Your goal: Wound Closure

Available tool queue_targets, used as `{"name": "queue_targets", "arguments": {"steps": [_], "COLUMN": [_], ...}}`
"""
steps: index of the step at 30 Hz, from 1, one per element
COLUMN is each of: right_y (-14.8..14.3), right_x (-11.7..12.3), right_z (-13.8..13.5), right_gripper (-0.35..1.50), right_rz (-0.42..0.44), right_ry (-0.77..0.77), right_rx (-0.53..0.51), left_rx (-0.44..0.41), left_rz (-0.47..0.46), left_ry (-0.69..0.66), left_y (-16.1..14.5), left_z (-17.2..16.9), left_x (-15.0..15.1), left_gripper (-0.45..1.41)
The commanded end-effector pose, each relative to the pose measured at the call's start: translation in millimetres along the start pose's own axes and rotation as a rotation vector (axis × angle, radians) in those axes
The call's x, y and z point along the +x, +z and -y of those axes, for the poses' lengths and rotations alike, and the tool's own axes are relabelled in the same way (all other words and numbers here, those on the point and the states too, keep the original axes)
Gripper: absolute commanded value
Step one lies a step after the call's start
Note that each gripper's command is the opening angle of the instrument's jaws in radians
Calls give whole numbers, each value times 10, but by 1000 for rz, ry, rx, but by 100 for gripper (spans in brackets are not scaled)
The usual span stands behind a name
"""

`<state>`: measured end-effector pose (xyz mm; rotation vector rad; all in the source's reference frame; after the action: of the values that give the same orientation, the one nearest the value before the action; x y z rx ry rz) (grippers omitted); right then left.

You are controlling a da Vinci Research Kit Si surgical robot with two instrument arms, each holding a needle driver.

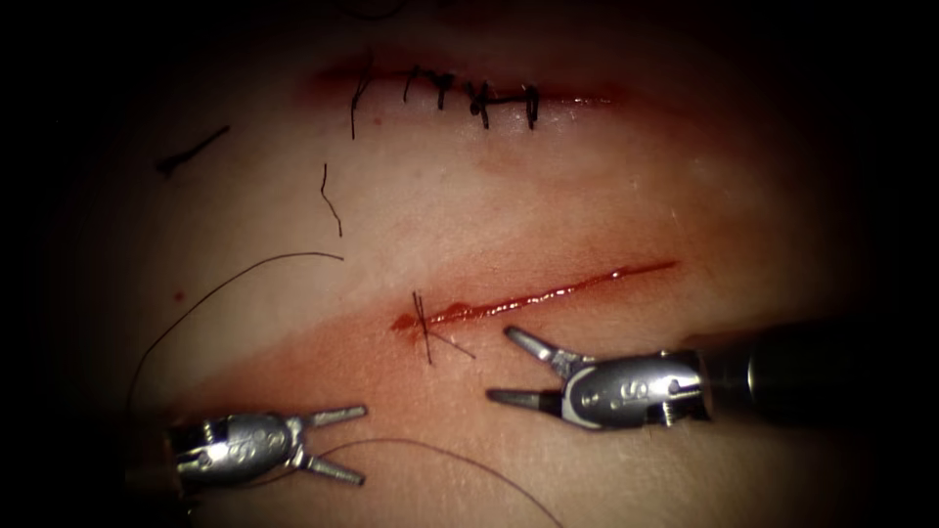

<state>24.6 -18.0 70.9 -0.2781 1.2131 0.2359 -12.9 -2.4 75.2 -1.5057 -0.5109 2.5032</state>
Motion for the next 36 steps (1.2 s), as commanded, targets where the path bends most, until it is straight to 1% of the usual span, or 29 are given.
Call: {"name": "queue_targets", "arguments": {"steps": [1, 3, 5, 6, 8, 9, 14, 16, 18, 19, 20, 21, 25, 28, 35, 36], "right_y": [-1, -7, -9, -12, -13, -13, -14, -15, -16, -17, -17, -18, -25, -34, -65, -69], "right_x": [-5, -5, -5, -6, -5, -4, 0, 0, 1, 1, 1, 1, 1, 1, -5, -7], "right_z": [8, 6, 5, 3, 2, 1, 3, 4, 4, 4, 5, 4, 1, -5, -26, -28], "right_gripper": [142, 142, 142, 142, 142, 142, 142, 142, 142, 142, 142, 142, 142, 140, 142, 142], "right_rz": [4, 13, 18, 23, 21, 19, 17, 17, 17, 17, 16, 16, 11, 14, 37, 39], "right_ry": [3, 10, 12, 13, 14, 15, 16, 16, 16, 16, 16, 16, 18, 22, 33, 33], "right_rx": [-2, -13, -22, -26, -27, -29, -31, -31, -30, -30, -30, -29, -26, -32, -88, -93], "left_rx": [-2, -9, -18, -20, -21, -21, -14, -14, -15, -16, -17, -18, 23, 56, 119, 129], "left_rz": [1, 15, 15, 15, 15, 22, 40, 43, 43, 42, 42, 42, 59, 59, 12, 8], "left_ry": [5, 21, 31, 40, 48, 52, 58, 65, 73, 74, 80, 93, 133, 151, 173, 177], "left_y": [16, 35, 46, 53, 61, 67, 91, 97, 102, 103, 104, 104, 97, 82, 34, 26], "left_z": [-3, -7, -10, -11, -11, -9, 0, 3, 5, 7, 7, 7, 15, 32, 97, 110], "left_x": [-6, -14, -19, -24, -28, -32, -38, -38, -38, -38, -37, -37, -22, -1, 71, 84], "left_gripper": [61, 61, 59, 56, 54, 49, 44, 35, 12, -13, -45, -45, -45, -45, -45, -45]}}
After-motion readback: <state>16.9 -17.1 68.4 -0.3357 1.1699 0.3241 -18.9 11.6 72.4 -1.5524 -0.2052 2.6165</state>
